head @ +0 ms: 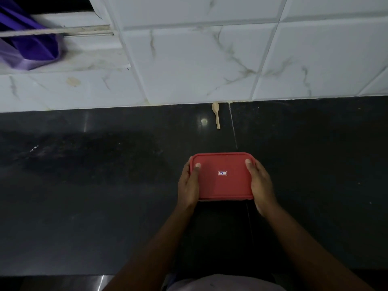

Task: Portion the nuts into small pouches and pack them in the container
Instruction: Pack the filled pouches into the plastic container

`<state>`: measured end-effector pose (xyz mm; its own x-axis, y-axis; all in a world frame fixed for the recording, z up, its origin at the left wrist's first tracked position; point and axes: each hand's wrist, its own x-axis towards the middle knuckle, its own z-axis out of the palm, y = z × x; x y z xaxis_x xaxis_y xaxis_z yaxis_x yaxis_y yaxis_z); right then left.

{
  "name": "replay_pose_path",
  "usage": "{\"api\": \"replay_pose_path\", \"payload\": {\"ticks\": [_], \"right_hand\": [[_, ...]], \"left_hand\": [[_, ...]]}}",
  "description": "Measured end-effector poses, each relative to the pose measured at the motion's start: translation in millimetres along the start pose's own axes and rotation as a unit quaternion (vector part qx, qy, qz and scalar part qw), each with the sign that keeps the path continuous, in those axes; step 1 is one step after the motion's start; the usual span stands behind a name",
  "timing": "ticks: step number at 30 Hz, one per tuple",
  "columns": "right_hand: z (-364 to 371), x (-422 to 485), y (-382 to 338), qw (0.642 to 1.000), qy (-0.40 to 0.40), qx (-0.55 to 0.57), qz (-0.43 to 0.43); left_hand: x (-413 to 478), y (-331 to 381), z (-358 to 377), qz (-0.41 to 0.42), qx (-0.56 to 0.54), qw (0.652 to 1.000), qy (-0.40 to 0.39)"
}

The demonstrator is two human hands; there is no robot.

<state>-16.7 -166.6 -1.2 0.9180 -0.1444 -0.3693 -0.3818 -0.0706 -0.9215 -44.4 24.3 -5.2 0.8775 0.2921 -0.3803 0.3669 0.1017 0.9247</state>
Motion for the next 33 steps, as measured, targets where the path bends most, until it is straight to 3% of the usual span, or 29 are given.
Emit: {"api": "replay_pose_path", "payload": {"ticks": [11,24,33], "right_hand": [[38.5,33.7,-13.6,1.000,0.001,0.004,0.026],[119.1,149.3,-71.4,0.998,-0.011,-0.051,-0.018],[152.7,214.1,-95.5,0.999,0.026,-0.013,-0.036]], "left_hand": [[42.4,11.8,-23.0,0.029,-0.020,0.999,0.029],[187.3,58.2,-48.4,0.066,0.016,0.997,0.048],[259.1,84.9,-49.3,0.061,0.007,0.997,0.050]]}}
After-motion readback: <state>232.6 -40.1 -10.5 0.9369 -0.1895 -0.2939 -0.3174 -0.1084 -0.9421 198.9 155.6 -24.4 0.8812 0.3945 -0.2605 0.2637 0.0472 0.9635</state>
